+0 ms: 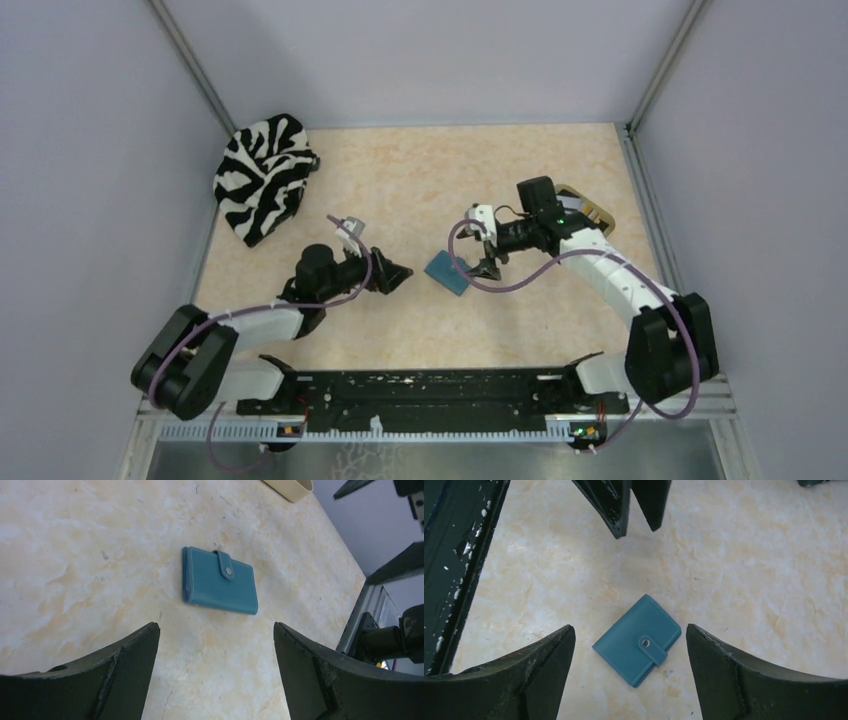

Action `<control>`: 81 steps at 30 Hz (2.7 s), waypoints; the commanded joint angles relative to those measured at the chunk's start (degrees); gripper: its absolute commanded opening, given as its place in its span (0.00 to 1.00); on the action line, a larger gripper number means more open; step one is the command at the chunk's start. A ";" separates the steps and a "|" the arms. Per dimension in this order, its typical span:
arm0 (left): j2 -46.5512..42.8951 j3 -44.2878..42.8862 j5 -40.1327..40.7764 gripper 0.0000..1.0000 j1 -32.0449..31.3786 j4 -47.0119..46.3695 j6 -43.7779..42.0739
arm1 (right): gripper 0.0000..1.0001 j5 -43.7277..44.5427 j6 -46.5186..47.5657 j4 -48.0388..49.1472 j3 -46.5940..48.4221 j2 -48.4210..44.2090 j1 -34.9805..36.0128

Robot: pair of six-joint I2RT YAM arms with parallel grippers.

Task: Put the credit cards into the card holder
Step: Open the card holder at the center of the board.

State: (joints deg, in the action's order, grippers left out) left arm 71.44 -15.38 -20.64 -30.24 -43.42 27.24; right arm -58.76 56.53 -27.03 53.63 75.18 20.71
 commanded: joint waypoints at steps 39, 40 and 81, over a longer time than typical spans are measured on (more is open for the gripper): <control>33.69 -26.68 -5.41 0.26 -0.50 -1.91 0.23 | 0.49 26.15 24.92 -14.95 18.16 32.97 10.59; 33.83 -26.81 -5.82 0.25 -0.54 -1.93 0.10 | 0.48 26.57 24.80 -14.96 18.10 33.34 10.58; 29.11 -18.57 -10.57 0.43 -1.20 -17.03 -1.21 | 0.00 8.16 14.58 -20.07 22.87 31.08 6.64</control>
State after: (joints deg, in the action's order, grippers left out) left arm 105.03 -37.19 -32.14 -31.24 -50.85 27.22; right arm -40.10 74.74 -46.35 75.44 109.54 29.58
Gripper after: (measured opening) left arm 0.355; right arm 0.020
